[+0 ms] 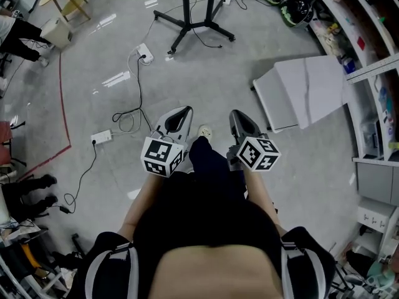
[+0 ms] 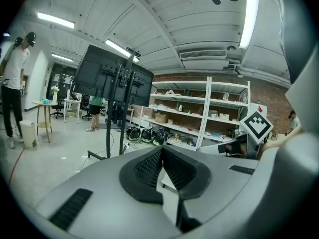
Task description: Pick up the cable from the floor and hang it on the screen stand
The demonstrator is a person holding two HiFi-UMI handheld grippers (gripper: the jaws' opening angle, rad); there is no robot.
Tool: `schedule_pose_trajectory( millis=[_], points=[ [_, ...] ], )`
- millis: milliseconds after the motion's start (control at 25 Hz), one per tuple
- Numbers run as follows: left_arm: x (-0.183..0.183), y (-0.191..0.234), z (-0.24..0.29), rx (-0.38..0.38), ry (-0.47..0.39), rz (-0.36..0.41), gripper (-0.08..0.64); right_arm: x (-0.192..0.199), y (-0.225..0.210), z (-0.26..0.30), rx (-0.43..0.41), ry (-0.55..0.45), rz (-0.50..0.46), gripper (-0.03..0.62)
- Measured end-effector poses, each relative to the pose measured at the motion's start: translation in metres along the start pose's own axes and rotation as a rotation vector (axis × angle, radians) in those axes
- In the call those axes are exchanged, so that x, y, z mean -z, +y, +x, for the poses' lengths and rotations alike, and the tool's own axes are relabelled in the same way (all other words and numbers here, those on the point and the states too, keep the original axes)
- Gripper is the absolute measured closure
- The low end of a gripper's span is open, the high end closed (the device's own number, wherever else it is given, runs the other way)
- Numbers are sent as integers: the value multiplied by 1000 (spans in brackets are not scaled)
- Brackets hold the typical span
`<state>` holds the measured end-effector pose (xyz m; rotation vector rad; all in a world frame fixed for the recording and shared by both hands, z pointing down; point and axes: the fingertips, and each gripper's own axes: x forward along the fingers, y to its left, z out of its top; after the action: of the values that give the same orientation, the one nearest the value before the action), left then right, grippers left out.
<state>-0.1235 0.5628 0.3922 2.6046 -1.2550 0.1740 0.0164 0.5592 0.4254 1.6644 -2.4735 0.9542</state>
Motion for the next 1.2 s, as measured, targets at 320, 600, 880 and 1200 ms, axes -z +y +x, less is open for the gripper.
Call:
schedule_pose_trajectory(
  millis=[320,600,880,1200],
  points=[
    [-11,33,65,34,57,-2,552,-42,-25,63,-19,9,51,568],
    [-20,55,120,49,93,-17,552,-68,-62,99,21,19,69,568],
    [-31,67,169,51,93,3,552,-98,-94,124,17,3,87,568],
    [-35,63,187,47,70,-7,552,-107,-109,132,3,-2,90,568]
  ],
)
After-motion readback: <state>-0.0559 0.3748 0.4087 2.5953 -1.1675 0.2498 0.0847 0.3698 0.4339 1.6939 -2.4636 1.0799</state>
